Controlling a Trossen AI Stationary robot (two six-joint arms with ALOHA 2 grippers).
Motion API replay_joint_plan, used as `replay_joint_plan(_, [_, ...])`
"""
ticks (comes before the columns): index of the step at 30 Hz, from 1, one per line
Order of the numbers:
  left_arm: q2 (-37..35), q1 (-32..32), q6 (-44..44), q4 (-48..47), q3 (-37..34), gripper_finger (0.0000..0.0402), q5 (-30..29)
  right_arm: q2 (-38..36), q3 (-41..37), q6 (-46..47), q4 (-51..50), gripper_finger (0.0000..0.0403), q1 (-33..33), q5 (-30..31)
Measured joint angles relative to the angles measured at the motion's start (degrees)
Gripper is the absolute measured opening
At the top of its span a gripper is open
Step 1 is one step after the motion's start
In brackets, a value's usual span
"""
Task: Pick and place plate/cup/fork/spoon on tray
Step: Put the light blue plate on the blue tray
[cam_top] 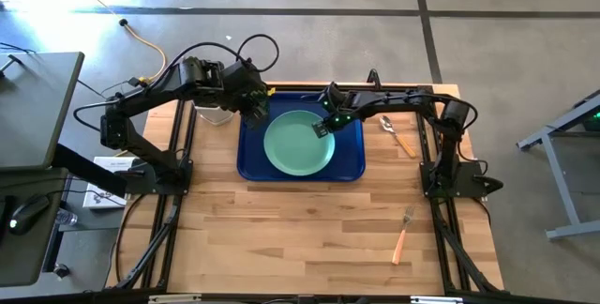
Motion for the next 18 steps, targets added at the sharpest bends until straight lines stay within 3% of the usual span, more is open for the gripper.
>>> replay_joint_plan(8, [0.0,0.0,0.0,0.0,0.0,0.0115,0.0,0.0,-0.1,-1.2,-0.5,0.0007,-0.4,-1.7])
replay_joint_plan(18, [0.0,0.0,-0.1,0.0,0.0,0.0115,0.0,0.1,-0.3,-1.4,-0.8,0.0086,-0.4,-2.4])
